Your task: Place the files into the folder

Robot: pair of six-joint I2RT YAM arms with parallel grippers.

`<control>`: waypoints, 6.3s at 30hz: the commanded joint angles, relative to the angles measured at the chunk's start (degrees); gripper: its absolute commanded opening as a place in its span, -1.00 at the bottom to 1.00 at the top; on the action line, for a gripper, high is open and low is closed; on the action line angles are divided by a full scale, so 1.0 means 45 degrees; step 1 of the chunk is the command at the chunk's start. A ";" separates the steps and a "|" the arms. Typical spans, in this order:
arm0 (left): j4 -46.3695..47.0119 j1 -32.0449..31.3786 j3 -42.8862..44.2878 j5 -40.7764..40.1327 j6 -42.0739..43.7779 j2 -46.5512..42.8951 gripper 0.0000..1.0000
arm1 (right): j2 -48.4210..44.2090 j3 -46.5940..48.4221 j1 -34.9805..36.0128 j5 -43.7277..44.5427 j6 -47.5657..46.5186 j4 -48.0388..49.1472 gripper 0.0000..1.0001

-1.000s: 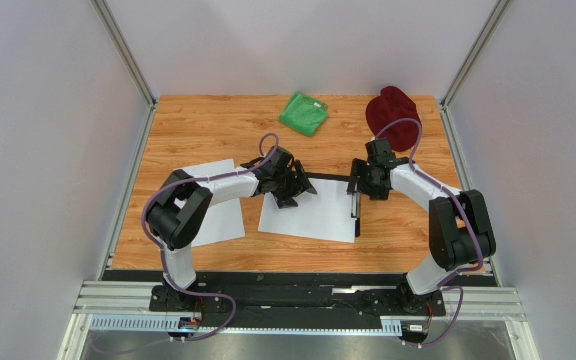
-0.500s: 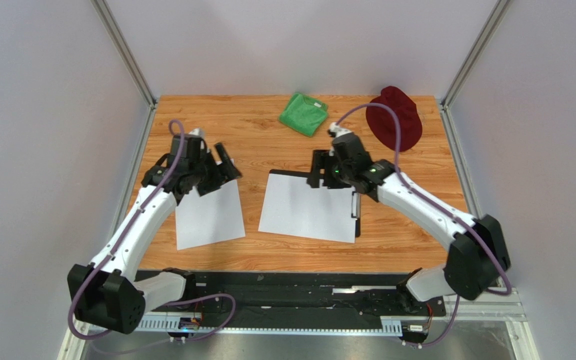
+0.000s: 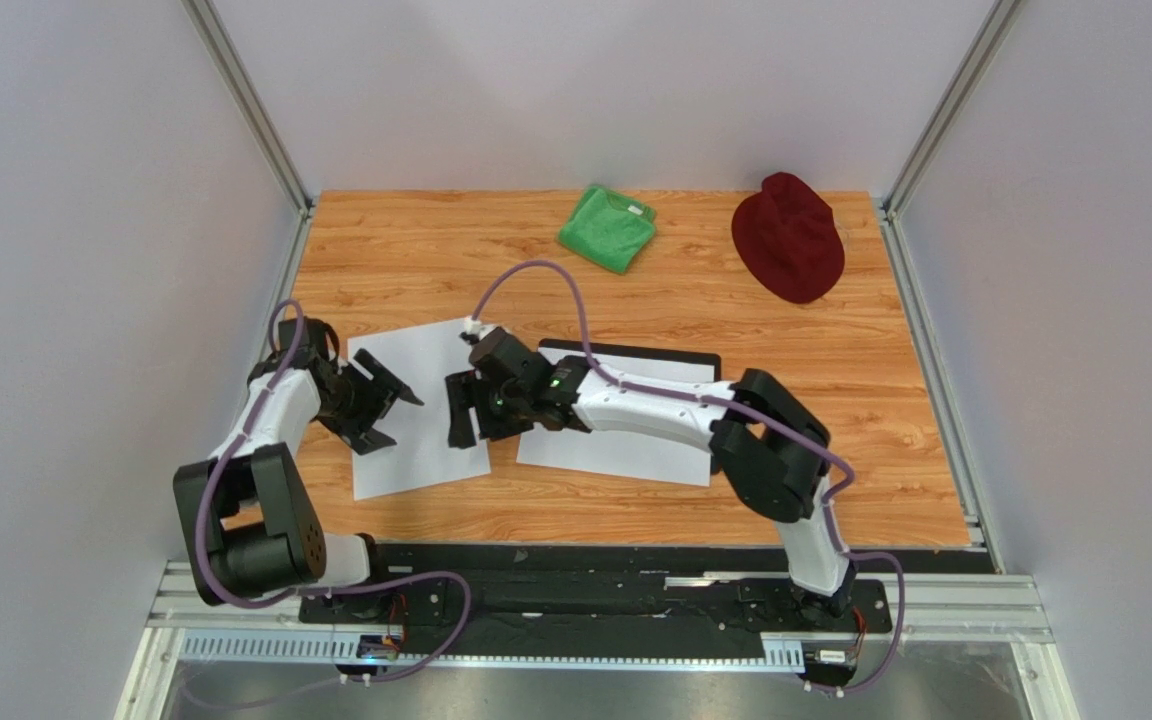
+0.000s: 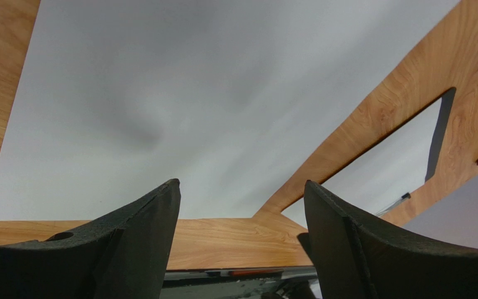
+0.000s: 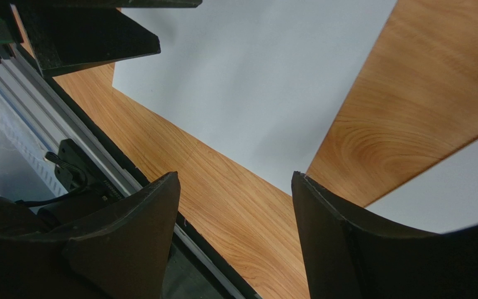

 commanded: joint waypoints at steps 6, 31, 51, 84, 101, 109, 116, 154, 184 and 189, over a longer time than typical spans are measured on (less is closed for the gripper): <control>0.1142 0.0782 -0.1390 0.1031 -0.1222 0.0264 0.60 | 0.1622 0.1136 0.0576 0.2110 -0.0612 -0.0640 0.50; 0.2022 0.0860 -0.2914 0.2379 -0.2122 0.0050 0.57 | 0.0882 -0.2689 -0.1198 -0.3415 0.0889 0.6321 0.68; 0.2762 0.0841 -0.3498 0.2984 -0.2335 0.0362 0.56 | 0.0923 -0.1012 -0.1748 -0.2031 -0.0359 0.2778 0.73; 0.2685 0.1173 -0.1858 0.1539 -0.3117 0.1065 0.91 | 0.3185 0.3206 -0.0205 0.2345 -0.4734 -0.2495 0.74; 0.3214 0.1192 -0.2582 0.2730 -0.3392 0.0889 0.89 | 0.2209 -0.0775 -0.1786 -0.6968 -0.0206 0.5150 0.80; 0.3019 0.1192 -0.2700 0.2887 -0.3138 0.0635 0.89 | 0.2657 -0.1091 -0.2275 -0.9061 0.3739 0.8734 0.82; 0.2999 0.1212 -0.2797 0.2965 -0.2981 0.0518 0.88 | 0.2580 -0.1482 -0.2412 -0.8847 0.5208 0.9871 0.82; 0.2980 0.1192 -0.2953 0.3258 -0.2415 0.0674 0.86 | 0.2853 0.0567 -0.2646 -0.8221 -0.0569 0.6375 0.72; 0.0773 0.0803 -0.0552 0.2536 -0.0013 -0.6317 0.86 | 0.1374 0.2640 -0.3270 -0.5184 -0.9186 -0.5123 -0.97; 0.1045 -0.1262 -0.0122 0.1932 -0.0130 -0.6045 0.79 | 0.0355 0.1454 -0.3719 -0.1782 -1.3363 -0.8762 -1.00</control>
